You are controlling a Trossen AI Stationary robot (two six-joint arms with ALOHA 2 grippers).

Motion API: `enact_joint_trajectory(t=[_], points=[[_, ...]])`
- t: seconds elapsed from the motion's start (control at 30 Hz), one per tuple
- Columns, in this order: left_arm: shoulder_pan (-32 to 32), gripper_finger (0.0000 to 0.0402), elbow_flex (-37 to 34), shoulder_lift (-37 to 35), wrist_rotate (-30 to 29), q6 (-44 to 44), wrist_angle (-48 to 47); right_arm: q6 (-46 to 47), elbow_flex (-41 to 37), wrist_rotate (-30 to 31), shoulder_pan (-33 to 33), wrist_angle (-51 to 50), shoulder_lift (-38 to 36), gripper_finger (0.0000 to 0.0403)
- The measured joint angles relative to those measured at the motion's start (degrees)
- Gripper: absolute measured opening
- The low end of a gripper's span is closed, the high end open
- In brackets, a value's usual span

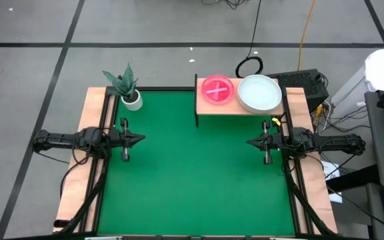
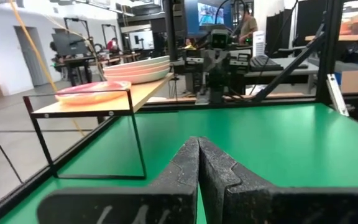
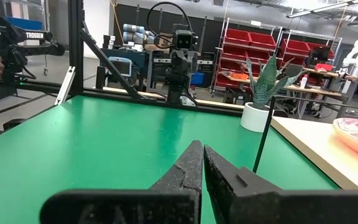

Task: Place and stack plates onto a shelf
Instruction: Return to Home Position

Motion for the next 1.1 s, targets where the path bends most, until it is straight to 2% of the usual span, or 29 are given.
enact_joint_trajectory(t=[1.1], points=[[0.06, 0.0001, -0.04, 0.02, -0.25, 1.07, 2.69, 0.02, -0.01, -0.01, 0.00, 0.02, 0.02, 0.0000]])
